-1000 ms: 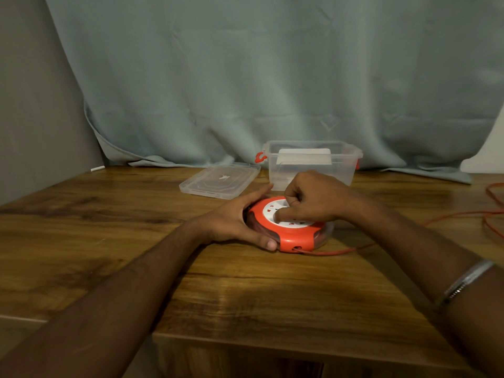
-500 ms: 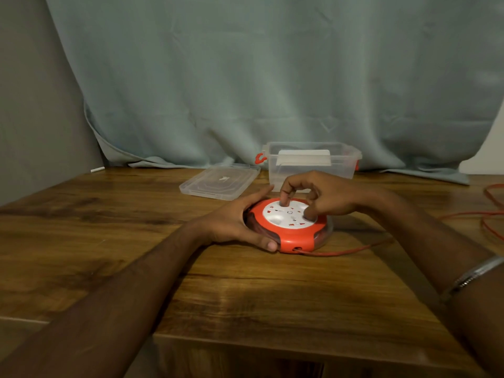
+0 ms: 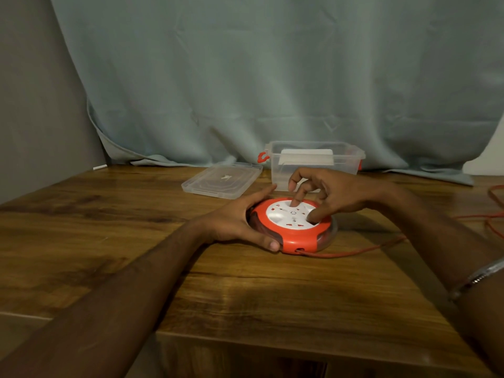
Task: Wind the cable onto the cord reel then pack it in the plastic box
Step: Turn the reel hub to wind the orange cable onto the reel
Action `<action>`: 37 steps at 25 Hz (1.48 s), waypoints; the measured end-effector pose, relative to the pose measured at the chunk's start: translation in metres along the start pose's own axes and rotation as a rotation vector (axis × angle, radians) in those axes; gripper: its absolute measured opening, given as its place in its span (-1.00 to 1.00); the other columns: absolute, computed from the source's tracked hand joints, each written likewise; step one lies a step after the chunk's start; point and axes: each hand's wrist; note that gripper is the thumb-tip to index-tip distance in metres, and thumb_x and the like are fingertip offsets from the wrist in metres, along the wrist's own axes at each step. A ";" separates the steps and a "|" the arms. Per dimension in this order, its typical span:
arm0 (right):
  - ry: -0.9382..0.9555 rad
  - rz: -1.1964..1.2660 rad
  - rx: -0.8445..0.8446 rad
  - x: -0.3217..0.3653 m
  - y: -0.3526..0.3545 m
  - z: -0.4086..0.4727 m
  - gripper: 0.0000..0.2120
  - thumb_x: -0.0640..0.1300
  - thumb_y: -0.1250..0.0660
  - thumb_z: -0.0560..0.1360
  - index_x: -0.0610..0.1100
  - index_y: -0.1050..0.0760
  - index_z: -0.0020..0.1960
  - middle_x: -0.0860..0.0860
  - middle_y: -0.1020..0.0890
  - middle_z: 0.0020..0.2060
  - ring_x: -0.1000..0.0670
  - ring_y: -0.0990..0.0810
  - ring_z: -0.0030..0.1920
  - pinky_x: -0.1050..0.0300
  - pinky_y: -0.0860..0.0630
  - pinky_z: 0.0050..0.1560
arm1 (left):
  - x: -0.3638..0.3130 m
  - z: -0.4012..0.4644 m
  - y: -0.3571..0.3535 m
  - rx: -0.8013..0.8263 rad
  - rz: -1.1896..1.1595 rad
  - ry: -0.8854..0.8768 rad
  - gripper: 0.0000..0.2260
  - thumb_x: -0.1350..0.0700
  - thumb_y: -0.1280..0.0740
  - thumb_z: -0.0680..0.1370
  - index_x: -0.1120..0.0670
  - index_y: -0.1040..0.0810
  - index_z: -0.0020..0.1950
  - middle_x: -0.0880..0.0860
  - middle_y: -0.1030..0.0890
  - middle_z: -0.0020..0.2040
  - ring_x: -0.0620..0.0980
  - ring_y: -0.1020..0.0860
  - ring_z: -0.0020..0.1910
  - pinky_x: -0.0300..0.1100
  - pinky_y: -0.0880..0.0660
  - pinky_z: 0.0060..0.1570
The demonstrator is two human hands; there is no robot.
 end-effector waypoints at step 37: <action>0.138 -0.090 -0.096 0.009 -0.012 0.004 -0.66 -0.32 -0.48 0.39 -0.04 -0.59 0.10 0.11 -0.66 0.06 0.29 -0.61 0.00 0.38 -0.51 -0.20 | 0.000 -0.001 -0.001 -0.030 0.004 -0.003 0.19 -0.26 -0.71 0.17 -0.32 -0.09 0.65 -0.23 -0.32 0.58 -0.26 -0.36 0.47 -0.19 -0.34 0.48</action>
Point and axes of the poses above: each hand's wrist, its own z-axis towards the middle knuckle, its own y-axis out of the back of the hand, x = y × z
